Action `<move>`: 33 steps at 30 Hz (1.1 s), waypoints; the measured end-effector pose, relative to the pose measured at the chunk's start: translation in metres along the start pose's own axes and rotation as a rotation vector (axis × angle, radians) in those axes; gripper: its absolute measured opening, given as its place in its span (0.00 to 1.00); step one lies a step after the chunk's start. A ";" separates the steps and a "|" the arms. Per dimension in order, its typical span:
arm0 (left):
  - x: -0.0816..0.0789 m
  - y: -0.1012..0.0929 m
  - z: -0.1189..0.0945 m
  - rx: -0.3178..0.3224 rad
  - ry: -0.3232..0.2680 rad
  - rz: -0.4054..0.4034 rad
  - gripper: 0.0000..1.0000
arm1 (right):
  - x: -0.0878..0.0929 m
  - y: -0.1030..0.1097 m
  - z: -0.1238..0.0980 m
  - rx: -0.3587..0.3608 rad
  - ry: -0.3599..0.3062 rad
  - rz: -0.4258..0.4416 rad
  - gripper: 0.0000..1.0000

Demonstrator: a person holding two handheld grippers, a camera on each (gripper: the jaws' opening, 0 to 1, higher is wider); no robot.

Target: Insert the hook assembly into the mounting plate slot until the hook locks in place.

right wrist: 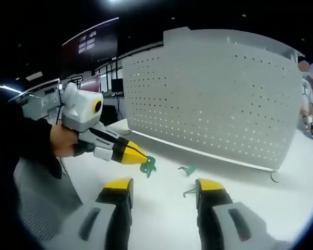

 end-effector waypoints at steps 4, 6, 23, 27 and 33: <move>-0.006 -0.001 -0.010 -0.002 -0.033 -0.055 0.01 | -0.007 0.007 0.005 -0.017 -0.019 -0.009 0.35; -0.008 -0.002 -0.013 0.004 -0.044 -0.077 0.01 | -0.011 0.009 0.007 -0.022 -0.026 -0.015 0.33; -0.011 -0.013 -0.023 0.087 -0.116 -0.178 0.01 | -0.014 0.028 0.032 -0.064 -0.014 -0.064 0.17; -0.011 -0.016 -0.023 0.110 -0.120 -0.196 0.01 | -0.014 0.026 0.032 -0.053 -0.007 -0.093 0.14; -0.014 -0.021 -0.024 0.142 -0.134 -0.228 0.01 | -0.013 0.024 0.034 -0.041 0.003 -0.117 0.11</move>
Point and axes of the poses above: the point that each gripper's makers call its tool centre point, and the gripper's own axes: z roughly forward along the fingers, y roughly to its left, x roughly out of its underside, the point moved 5 cm from there along -z, roughly backward along the fingers, and after that the axes turned 14 degrees about -x, right-handed, at the moved point
